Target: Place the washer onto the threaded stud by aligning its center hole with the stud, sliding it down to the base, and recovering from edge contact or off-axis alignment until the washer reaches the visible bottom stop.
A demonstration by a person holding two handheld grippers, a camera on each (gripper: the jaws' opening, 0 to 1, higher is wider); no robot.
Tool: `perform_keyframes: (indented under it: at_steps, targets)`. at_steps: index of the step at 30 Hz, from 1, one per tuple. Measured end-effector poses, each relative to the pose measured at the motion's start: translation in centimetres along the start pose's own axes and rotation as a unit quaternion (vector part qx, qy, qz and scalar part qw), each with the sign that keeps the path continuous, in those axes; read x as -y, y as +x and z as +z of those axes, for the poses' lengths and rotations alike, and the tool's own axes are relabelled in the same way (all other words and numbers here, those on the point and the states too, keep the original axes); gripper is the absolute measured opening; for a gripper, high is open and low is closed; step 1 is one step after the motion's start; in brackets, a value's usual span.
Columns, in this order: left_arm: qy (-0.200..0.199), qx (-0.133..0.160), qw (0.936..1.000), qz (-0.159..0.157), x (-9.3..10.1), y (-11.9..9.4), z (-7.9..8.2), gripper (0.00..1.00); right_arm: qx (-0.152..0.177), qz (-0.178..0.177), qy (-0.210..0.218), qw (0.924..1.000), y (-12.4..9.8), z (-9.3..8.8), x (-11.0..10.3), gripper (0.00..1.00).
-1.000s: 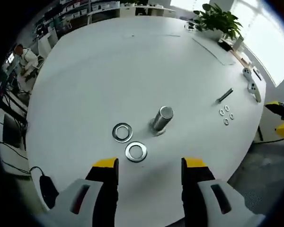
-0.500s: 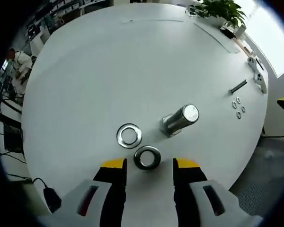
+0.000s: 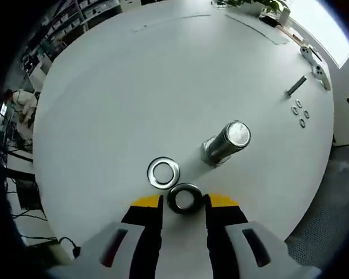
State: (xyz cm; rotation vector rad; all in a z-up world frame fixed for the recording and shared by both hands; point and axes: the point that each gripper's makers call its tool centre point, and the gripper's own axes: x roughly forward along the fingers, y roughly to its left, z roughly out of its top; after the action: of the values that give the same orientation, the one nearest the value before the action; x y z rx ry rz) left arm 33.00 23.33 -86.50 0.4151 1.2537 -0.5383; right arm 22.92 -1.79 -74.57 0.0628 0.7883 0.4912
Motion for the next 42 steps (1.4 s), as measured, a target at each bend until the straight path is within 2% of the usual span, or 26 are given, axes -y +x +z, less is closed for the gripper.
perform_keyframes:
  at_steps: [4,8,12,18,21,28,29,30,36,40,42]
  targets:
    - [0.031,-0.024,0.9992,-0.006,0.3,0.0,-0.1,0.21,-0.001,0.000,0.001,1.0000,0.0,-0.1,0.0,0.55]
    - [0.025,-0.033,0.9991,-0.013,0.1,0.0,-0.1,0.21,-0.002,0.000,0.002,1.0000,0.0,-0.1,0.0,0.55]
    - [0.046,-0.045,0.9978,-0.015,0.3,0.0,-0.4,0.21,-0.002,0.001,0.002,1.0000,0.0,-0.1,-0.1,0.54]
    - [0.020,-0.050,0.9985,-0.012,0.2,0.2,-0.2,0.22,-0.002,0.003,0.001,1.0000,0.0,-0.1,-0.2,0.54]
    - [0.043,-0.056,0.9974,-0.017,0.7,0.2,-0.3,0.26,-0.002,0.004,0.002,1.0000,0.0,-0.1,-0.2,0.54]
    - [0.042,-0.054,0.9976,-0.013,0.5,0.2,-0.3,0.26,-0.001,0.005,0.000,1.0000,0.0,-0.1,-0.2,0.54]
    - [0.041,-0.050,0.9978,-0.011,0.6,0.2,-0.3,0.26,-0.001,0.004,0.000,1.0000,0.0,-0.1,-0.2,0.54]
    - [0.035,-0.040,0.9985,-0.010,0.7,0.2,-0.2,0.21,0.000,0.004,0.000,1.0000,0.0,-0.1,-0.2,0.54]
    - [0.040,-0.022,0.9989,-0.012,0.8,0.2,-0.4,0.20,0.000,0.005,0.000,1.0000,0.0,0.0,-0.2,0.54]
    - [0.033,-0.020,0.9992,-0.010,0.8,0.3,-0.3,0.20,-0.001,0.004,-0.001,1.0000,0.0,-0.1,-0.2,0.54]
    - [0.043,-0.026,0.9987,-0.014,1.2,0.1,-0.4,0.19,-0.001,0.005,-0.001,1.0000,0.0,-0.1,-0.2,0.54]
